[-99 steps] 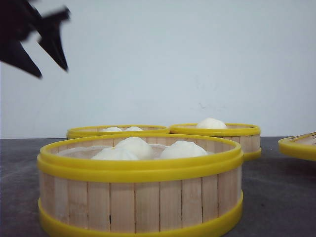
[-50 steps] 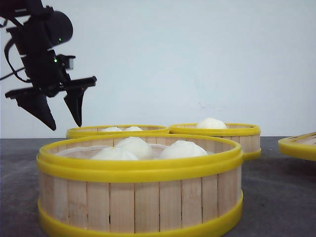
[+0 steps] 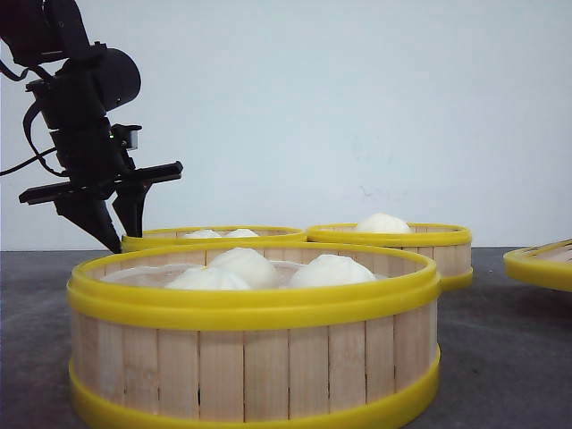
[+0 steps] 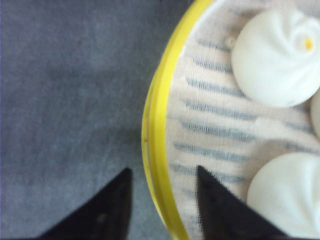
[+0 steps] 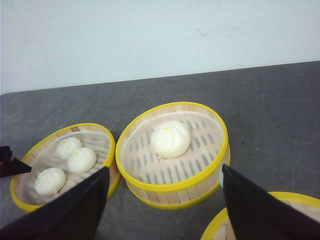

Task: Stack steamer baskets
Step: 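Reach the left gripper down to the rim of the two-bun basket, then close the left gripper on the basket rim and lift it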

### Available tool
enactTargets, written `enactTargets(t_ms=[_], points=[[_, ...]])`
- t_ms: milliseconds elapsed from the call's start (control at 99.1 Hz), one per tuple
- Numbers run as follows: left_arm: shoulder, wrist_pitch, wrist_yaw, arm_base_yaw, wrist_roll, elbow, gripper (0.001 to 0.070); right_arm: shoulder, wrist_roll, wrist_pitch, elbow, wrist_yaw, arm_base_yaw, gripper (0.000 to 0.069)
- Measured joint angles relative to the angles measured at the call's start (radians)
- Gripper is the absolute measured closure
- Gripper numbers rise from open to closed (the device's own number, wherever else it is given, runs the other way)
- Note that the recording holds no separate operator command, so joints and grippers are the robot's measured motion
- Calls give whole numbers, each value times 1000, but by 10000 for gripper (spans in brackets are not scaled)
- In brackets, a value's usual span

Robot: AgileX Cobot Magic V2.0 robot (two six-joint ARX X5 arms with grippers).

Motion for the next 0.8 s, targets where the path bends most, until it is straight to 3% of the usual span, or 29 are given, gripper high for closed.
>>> enactTargets(t_ms=[262,535,797], points=[[2,6,-3,0,-26,1,674,0,0,-1,0,0,0,248],[4,-4,5,10,-25,19,680,0,0,-2,0,0,0,248],[-68,-45,113,93,-14,117,680,0,0,-2,0,0,0,248]])
